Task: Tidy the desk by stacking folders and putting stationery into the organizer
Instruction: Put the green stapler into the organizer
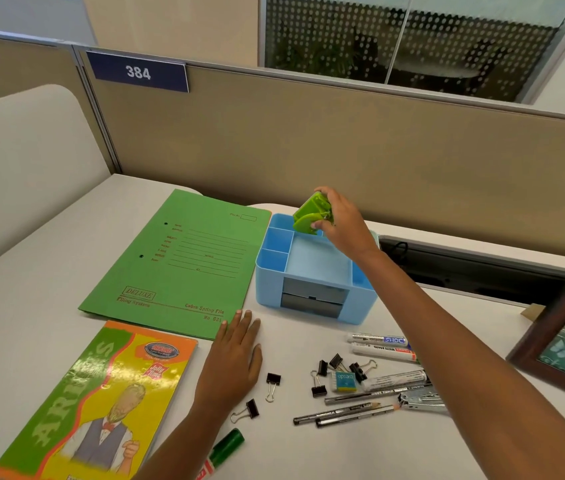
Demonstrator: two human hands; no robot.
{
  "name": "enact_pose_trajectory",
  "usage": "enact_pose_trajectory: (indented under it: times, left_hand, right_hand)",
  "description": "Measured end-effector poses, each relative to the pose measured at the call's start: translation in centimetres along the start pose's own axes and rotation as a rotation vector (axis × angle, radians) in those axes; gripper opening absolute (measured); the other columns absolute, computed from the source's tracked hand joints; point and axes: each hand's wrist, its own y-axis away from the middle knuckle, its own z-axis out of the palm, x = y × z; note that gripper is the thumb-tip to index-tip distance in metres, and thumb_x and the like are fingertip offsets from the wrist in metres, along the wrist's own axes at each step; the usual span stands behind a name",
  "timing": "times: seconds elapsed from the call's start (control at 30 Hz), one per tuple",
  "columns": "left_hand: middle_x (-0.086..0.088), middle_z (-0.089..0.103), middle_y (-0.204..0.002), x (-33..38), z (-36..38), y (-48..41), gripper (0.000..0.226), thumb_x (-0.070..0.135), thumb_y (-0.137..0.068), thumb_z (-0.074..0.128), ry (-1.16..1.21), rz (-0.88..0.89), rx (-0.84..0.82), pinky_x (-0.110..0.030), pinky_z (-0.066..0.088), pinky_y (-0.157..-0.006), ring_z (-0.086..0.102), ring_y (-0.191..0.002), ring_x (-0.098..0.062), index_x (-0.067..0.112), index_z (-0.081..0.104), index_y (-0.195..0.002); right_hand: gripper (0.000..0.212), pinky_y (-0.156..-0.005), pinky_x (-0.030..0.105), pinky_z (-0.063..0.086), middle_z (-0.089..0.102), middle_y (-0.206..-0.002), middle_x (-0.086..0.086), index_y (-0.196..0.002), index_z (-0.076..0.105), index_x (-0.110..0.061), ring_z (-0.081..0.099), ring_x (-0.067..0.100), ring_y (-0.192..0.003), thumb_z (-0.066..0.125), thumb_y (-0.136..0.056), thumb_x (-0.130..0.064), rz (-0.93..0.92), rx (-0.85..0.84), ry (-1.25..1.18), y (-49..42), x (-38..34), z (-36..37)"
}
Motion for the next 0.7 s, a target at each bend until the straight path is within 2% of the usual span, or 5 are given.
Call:
enact_pose_trajectory:
  times: [0.13,0.27,0.37,0.5,0.7]
  left_hand:
    - [-0.016,0.06,-0.123,0.0,0.0,0.1,0.045,0.025,-0.083,0.036,0.0,0.001,0.012,-0.025,0.008,-0.109,0.048,-0.119,-0.029,0.005,0.057,-0.117]
    - [-0.016,0.06,-0.123,0.2,-0.1,0.0,0.046,0.025,-0.083,0.036,-0.008,-0.011,0.007,-0.024,0.007,-0.109,0.055,-0.115,-0.032,0.004,0.059,-0.116]
    - [-0.015,0.06,-0.122,0.2,-0.2,0.1,0.046,0.025,-0.083,0.036,-0.009,-0.017,0.0,-0.023,0.005,-0.11,0.055,-0.114,-0.031,0.004,0.059,-0.116]
    - [-0.015,0.06,-0.123,0.3,-0.4,0.1,0.045,0.026,-0.083,0.037,-0.008,-0.019,-0.007,-0.023,0.005,-0.11,0.056,-0.114,-0.031,0.005,0.057,-0.118]
    - [-0.016,0.06,-0.123,0.2,-0.4,0.0,0.046,0.025,-0.083,0.036,-0.016,-0.026,-0.019,-0.024,0.006,-0.109,0.056,-0.114,-0.032,0.004,0.059,-0.117]
  right_hand:
    - [0.055,-0.088,0.034,0.039,0.049,-0.121,0.017,-0.129,0.04,-0.007,0.046,0.03,-0.11,0.063,-0.079,-0.002,0.044,-0.081,-0.033,-0.9,0.5,-0.6]
    - [0.058,-0.08,0.033,0.042,0.044,-0.128,0.018,-0.133,0.036,-0.012,0.044,0.031,-0.115,0.062,-0.082,-0.004,0.081,-0.202,0.03,-2.1,0.0,-0.9]
    - [0.061,-0.094,0.042,0.042,0.042,-0.131,0.02,-0.136,0.034,-0.012,0.041,0.033,-0.12,0.062,-0.082,-0.006,0.101,-0.255,0.095,-2.7,-0.3,-0.5]
    - [0.064,-0.1,0.035,0.034,0.042,-0.132,0.021,-0.139,0.032,-0.011,0.04,0.034,-0.123,0.062,-0.083,-0.007,0.096,-0.271,0.176,-2.4,-0.2,1.0]
    - [0.037,-0.098,0.037,0.036,0.044,-0.129,0.02,-0.128,0.048,-0.003,0.043,0.034,-0.119,0.049,-0.091,-0.008,0.019,-0.226,0.261,-1.4,0.0,2.8]
